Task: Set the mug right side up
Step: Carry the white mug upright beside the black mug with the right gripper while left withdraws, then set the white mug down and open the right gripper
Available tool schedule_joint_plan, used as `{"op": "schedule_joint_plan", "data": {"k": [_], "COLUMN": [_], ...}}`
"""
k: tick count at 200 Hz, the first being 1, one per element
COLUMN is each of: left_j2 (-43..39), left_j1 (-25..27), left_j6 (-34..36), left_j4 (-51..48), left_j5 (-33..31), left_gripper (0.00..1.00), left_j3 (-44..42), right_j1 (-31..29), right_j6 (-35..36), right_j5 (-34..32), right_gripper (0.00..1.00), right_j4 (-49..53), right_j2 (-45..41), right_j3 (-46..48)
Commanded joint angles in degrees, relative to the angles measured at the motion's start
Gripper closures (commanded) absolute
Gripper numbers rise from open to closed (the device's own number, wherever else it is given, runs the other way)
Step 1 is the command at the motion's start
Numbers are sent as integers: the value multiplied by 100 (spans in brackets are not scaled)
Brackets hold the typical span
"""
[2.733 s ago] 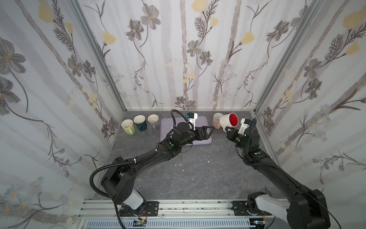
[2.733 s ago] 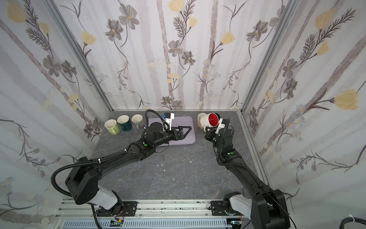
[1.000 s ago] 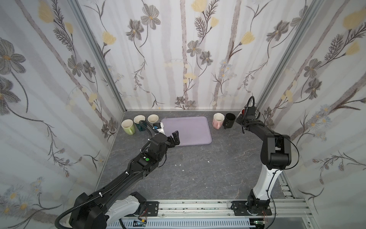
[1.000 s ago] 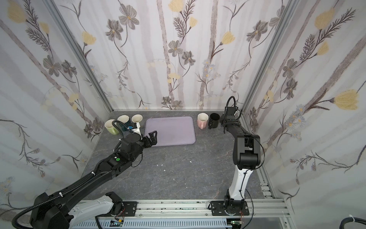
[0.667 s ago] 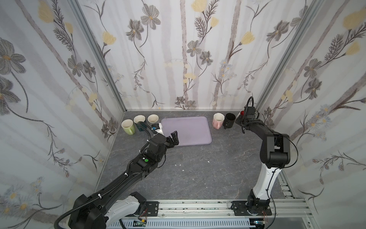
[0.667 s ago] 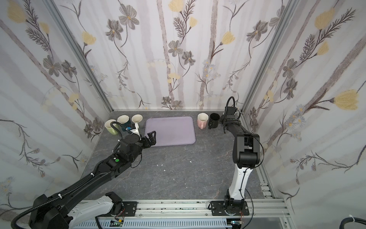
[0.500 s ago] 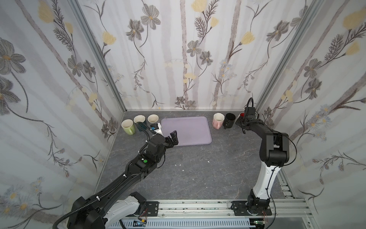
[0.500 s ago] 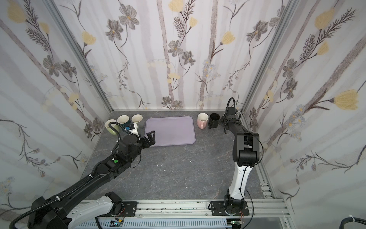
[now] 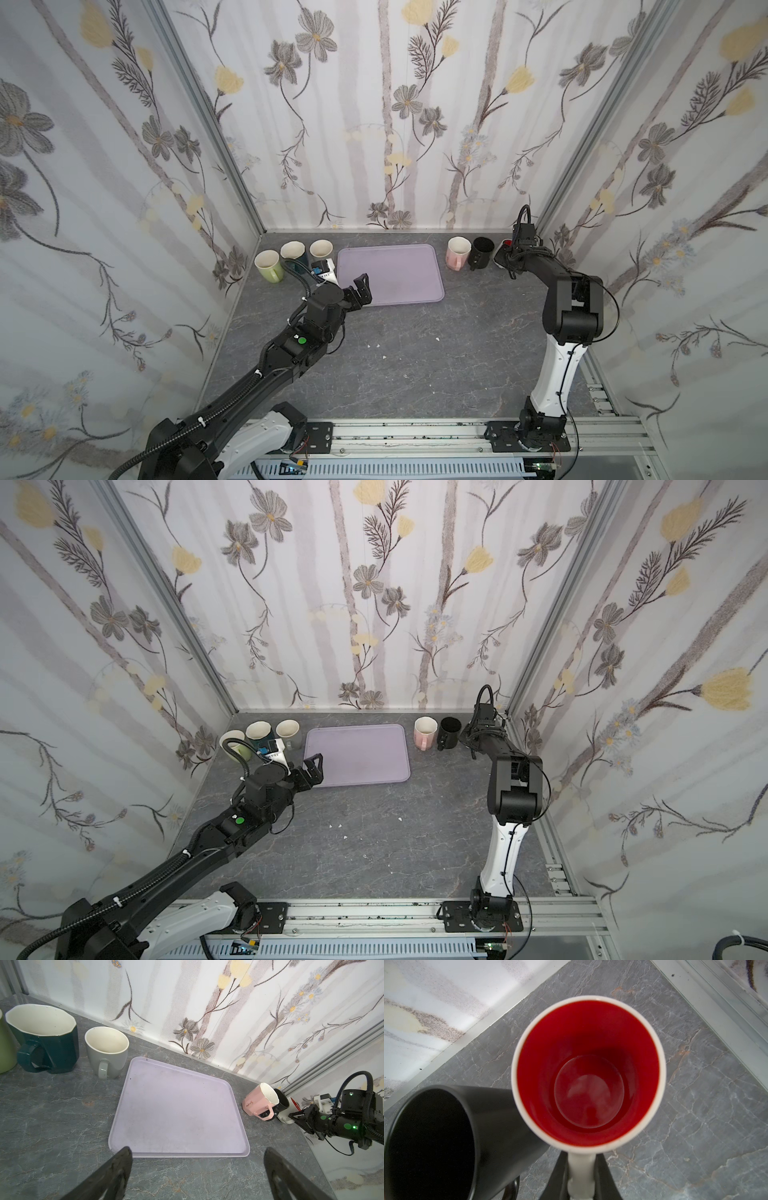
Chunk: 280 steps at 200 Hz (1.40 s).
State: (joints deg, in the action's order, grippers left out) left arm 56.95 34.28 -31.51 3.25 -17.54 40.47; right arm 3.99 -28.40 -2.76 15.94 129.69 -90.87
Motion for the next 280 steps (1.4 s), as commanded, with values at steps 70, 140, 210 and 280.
{"op": "schedule_joint_plan", "data": {"k": [70,140,210,280], "left_j2": [176,506,1089,1238], "left_j1": [-80,-605,-1740,-2406], "left_j6": [329,693,1391,1899], "left_j4": [276,387,727,1912], "left_j5": [-236,-359,-906,-1152], "left_gripper": [0,0,0,0], "left_j3": [-33,-26,-250,-1156], "right_j1": [-56,-276,-337,-257], "right_j6": [196,508,1243,1229], "right_j5": [-259,-643,521,-1823], "right_gripper": [1,0,0,0], "right_j4": [-776,-1209,-4726,-6671], "right_j2": [-767,-2888,-5507,-6145], "right_j3": [758,2023,5361,7760]}}
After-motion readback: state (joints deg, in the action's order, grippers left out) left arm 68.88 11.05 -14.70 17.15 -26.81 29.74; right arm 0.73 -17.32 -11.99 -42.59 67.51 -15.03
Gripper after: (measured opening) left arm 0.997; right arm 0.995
